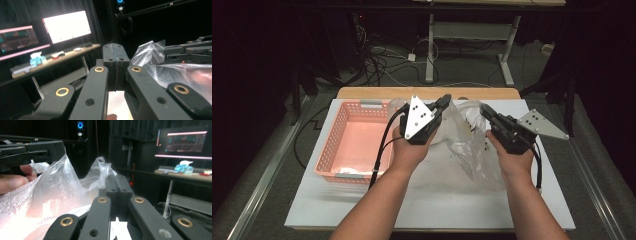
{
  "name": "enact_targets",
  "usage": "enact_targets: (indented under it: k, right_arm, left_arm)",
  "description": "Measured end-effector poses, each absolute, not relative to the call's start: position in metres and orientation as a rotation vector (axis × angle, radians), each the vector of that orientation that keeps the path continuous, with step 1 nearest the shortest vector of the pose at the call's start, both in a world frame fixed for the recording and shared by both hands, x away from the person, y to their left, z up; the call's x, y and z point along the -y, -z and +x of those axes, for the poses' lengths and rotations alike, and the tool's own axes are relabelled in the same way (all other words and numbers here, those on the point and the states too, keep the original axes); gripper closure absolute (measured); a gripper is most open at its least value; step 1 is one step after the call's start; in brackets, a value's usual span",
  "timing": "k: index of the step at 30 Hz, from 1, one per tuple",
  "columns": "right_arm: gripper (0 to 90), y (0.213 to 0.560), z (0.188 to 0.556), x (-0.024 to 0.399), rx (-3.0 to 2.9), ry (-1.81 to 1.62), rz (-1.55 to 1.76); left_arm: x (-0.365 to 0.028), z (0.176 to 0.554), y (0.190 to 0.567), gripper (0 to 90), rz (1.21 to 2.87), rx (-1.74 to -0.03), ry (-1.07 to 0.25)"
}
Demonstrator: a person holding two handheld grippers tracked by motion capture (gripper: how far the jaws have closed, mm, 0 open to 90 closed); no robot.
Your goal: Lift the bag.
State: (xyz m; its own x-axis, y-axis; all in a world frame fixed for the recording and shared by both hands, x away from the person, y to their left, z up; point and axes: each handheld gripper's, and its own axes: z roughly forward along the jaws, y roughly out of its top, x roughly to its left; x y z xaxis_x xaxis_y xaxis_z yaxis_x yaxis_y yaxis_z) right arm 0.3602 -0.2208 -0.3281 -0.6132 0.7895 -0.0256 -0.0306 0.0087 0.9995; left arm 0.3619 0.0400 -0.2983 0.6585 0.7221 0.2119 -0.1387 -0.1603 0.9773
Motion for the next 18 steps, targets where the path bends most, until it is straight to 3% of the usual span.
enact_targets:
  k: [10,18]
  right_arm:
    - [90.0,0.27,0.375,0.231,-1.533,-1.664,0.766]
    - [90.0,0.265,0.385,0.241,-1.504,-1.625,0.803]
  left_arm:
    - [-0.029,0.386,0.238,88.8,1.485,-0.463,-0.866]
    - [-0.019,0.403,0.247,88.6,1.53,-0.497,-0.851]
